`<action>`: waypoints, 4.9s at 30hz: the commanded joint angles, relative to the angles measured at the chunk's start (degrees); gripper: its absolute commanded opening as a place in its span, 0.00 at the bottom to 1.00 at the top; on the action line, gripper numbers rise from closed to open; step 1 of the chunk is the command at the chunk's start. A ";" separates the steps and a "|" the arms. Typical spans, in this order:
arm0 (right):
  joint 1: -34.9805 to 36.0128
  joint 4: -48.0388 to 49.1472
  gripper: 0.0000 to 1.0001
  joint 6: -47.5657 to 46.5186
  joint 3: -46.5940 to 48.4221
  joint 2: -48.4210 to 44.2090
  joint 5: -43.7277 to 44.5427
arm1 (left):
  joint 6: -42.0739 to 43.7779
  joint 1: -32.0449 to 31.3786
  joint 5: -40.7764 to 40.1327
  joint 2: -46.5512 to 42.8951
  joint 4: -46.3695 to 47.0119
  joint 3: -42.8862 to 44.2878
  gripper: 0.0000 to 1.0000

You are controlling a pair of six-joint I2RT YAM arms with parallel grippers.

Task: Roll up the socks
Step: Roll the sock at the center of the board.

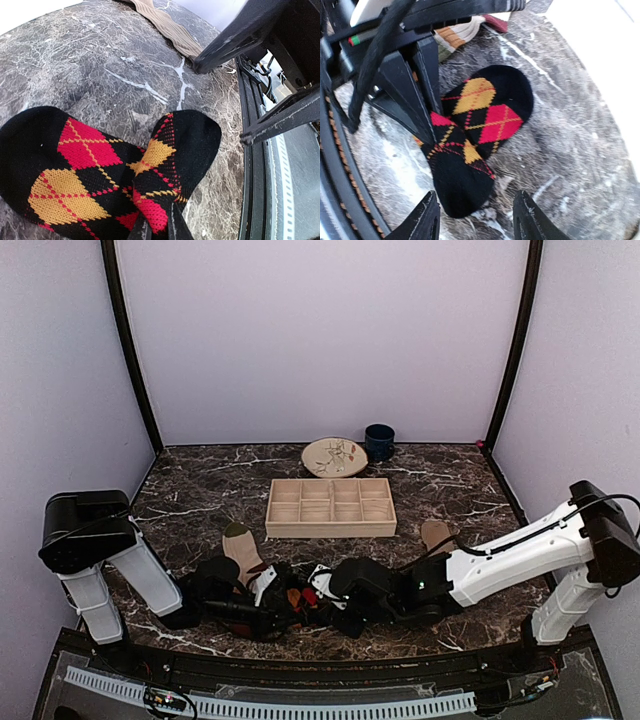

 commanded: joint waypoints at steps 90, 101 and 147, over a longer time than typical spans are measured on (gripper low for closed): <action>11.06 -4.03 0.00 -25.26 13.08 21.44 17.71 | -4.47 2.44 -15.32 -21.89 -17.21 -5.04 0.42; 11.15 -6.27 0.00 -24.61 15.93 22.48 18.00 | -7.37 -0.65 -23.07 -20.50 -22.99 -5.64 0.40; 8.82 -10.50 0.01 -14.33 12.81 15.29 12.83 | -2.34 -2.14 -19.49 -0.03 -27.27 12.95 0.22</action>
